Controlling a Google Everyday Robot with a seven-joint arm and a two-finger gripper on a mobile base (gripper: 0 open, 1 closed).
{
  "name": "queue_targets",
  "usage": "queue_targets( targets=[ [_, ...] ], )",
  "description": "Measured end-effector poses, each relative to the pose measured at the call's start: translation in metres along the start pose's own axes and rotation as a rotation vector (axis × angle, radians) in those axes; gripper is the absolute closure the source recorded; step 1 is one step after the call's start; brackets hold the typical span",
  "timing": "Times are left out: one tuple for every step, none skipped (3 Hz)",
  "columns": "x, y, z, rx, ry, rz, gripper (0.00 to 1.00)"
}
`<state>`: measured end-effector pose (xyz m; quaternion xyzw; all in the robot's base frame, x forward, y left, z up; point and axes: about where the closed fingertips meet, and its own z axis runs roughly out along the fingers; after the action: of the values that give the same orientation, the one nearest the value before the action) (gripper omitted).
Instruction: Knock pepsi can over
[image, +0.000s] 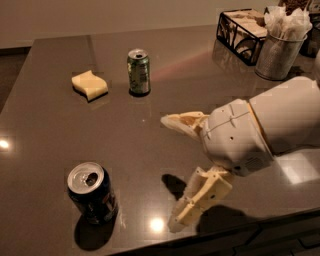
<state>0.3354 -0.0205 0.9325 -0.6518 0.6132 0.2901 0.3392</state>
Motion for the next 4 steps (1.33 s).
queue_targets(
  targets=[
    [-0.057, 0.002, 0.025, -0.042, -0.194, 0.016, 0.0],
    [-0.087, 0.001, 0.047, -0.036, -0.272, 0.019, 0.0],
    [-0.09, -0.006, 0.071, -0.022, -0.27, 0.033, 0.0],
    [-0.078, -0.015, 0.086, -0.009, -0.235, 0.04, 0.0]
  ],
)
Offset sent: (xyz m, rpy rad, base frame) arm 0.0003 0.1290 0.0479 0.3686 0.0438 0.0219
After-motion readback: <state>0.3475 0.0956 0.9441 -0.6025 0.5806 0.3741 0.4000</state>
